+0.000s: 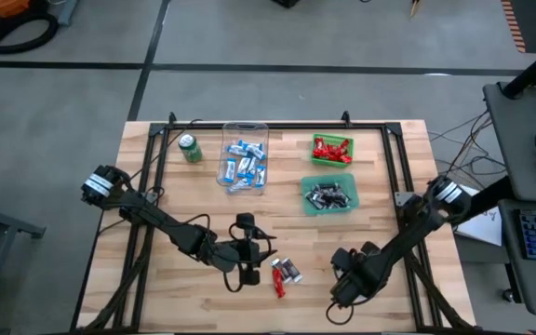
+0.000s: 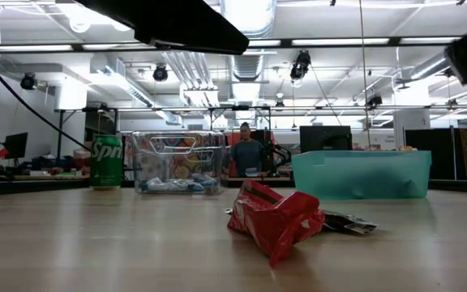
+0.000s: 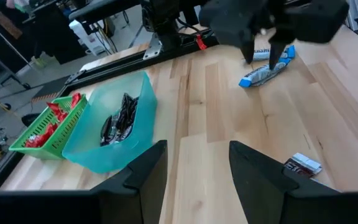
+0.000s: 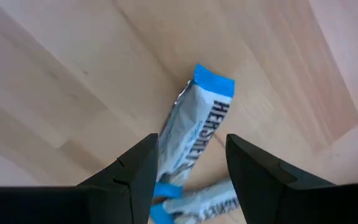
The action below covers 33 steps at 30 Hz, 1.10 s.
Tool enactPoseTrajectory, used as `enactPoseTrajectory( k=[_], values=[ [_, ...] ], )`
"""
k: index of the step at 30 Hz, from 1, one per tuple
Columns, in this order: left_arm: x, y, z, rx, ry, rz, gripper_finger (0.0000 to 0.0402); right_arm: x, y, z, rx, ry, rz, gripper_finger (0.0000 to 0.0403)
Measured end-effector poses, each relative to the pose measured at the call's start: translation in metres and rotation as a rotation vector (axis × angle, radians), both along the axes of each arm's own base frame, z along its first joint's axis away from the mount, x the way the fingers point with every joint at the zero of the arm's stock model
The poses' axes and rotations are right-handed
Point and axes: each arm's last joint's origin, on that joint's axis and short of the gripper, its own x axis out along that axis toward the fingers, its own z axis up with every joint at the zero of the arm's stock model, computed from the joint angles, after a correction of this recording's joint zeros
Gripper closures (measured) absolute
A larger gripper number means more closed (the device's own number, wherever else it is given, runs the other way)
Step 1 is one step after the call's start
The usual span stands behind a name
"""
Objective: Sort candy
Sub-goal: Put the white candy into the transparent bin
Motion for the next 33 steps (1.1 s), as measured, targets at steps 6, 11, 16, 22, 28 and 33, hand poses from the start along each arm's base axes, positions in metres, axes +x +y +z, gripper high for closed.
enactPoseTrajectory(
  k=[6,11,16,22,28,33],
  values=[
    [0.000,0.000,0.000,-0.035,-0.008,0.013,0.0246,0.004,-0.002,-0.020,-0.033,0.048,0.049,0.0226],
    [0.000,-0.001,0.001,-0.055,-0.018,0.014,0.0246,0.004,-0.004,-0.030,-0.039,0.048,0.071,0.0254],
    [0.001,-0.003,0.003,-0.089,-0.029,-0.045,0.0246,0.005,-0.004,-0.031,-0.043,0.021,0.102,0.0328],
    [0.002,-0.005,0.003,-0.101,-0.024,-0.119,0.0246,0.005,-0.006,-0.022,-0.046,-0.032,0.159,0.0385],
    [0.003,-0.010,0.008,-0.142,-0.054,-0.243,0.0246,0.006,-0.008,0.007,-0.030,-0.203,0.255,0.0384],
    [0.004,-0.010,0.012,-0.154,-0.088,-0.255,0.0246,0.015,-0.008,0.042,-0.002,-0.499,0.417,0.0384]
  ],
)
